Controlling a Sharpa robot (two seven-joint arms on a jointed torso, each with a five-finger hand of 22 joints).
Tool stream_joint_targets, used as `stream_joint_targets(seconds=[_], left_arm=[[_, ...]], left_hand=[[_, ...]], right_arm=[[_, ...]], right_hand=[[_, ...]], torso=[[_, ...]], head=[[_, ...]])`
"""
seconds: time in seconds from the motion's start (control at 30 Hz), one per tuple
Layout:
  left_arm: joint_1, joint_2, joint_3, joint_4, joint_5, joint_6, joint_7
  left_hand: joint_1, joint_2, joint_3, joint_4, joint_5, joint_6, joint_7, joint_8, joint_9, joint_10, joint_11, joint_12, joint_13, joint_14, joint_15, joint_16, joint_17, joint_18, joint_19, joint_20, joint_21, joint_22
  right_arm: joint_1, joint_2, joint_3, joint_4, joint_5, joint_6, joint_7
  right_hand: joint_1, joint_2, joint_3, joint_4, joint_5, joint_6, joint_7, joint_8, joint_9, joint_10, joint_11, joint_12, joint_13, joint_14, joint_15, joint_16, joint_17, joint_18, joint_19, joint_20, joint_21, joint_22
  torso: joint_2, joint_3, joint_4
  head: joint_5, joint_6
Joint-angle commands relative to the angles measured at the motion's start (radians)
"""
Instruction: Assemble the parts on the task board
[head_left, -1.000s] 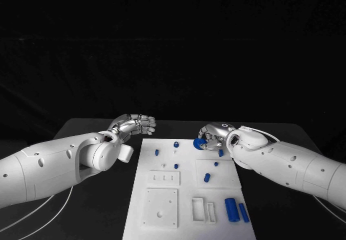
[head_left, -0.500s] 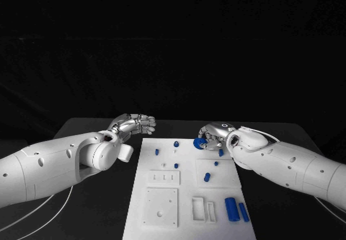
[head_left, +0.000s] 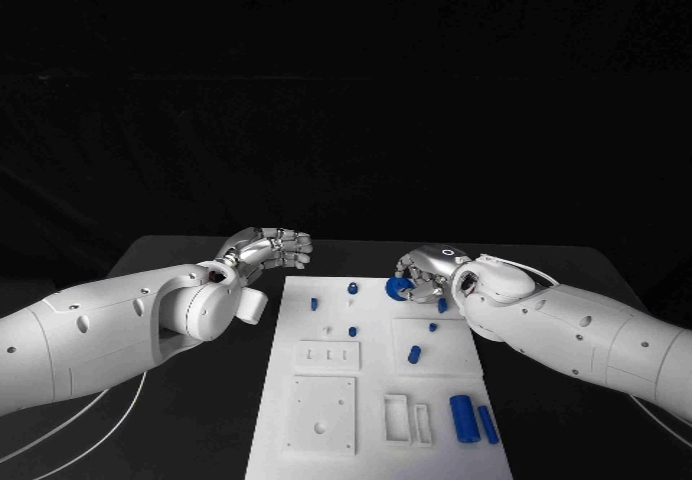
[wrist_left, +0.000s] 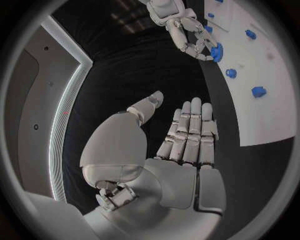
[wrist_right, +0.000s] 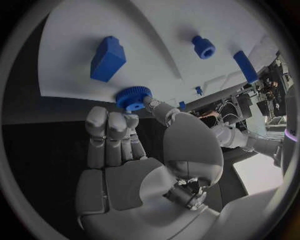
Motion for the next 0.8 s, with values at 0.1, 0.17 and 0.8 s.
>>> stream_joint_targets(seconds=[0.1,0.17,0.8], left_arm=[[0.001,0.001,0.001,0.002,-0.003,0.011,0.006],[0.001,0.000,0.001,0.002,-0.004,0.010,0.006],[0.001,-0.003,0.001,0.002,-0.005,0.007,0.006]], left_hand=[[-0.005,0.000,0.002,0.005,0.002,0.003,0.017,0.000,-0.001,-0.001,0.005,-0.003,-0.001,0.000,0.006,-0.005,0.002,0.010,-0.006,0.002,0.006,0.020],[-0.005,0.000,0.002,0.005,0.002,0.003,0.017,0.000,-0.001,-0.001,0.005,-0.003,-0.001,0.000,0.006,-0.005,0.002,0.010,-0.006,0.002,0.006,0.020],[-0.005,0.000,0.002,0.005,0.002,0.003,0.017,0.001,-0.001,0.000,0.004,-0.003,-0.001,0.000,0.006,-0.005,0.002,0.010,-0.006,0.002,0.006,0.020]], right_arm=[[-0.020,-0.004,-0.013,0.018,-0.063,0.041,-0.032],[-0.020,-0.009,-0.013,0.031,-0.087,0.017,-0.047],[0.000,-0.056,0.001,0.202,-0.277,-0.096,-0.151]], right_hand=[[-0.004,0.002,0.007,0.003,0.004,0.171,-0.018,0.004,0.013,-0.025,-0.026,0.005,0.002,0.001,-0.009,-0.004,0.001,0.101,0.005,-0.001,0.004,0.016],[-0.004,-0.003,0.010,0.004,0.010,0.172,-0.019,0.005,0.014,-0.023,-0.027,0.006,0.004,0.004,-0.010,-0.003,0.002,0.101,0.008,-0.002,0.006,0.016],[0.021,-0.062,0.065,0.047,-0.014,0.181,-0.023,0.008,0.027,-0.007,-0.032,0.000,0.004,0.013,-0.014,-0.001,0.005,0.101,0.028,-0.014,0.007,0.011]], torso=[[0.000,-0.0005,0.0000],[0.000,-0.0006,-0.0003],[-0.001,-0.0007,-0.0003]], head=[[0.001,0.001],[0.002,0.001],[0.006,0.005]])
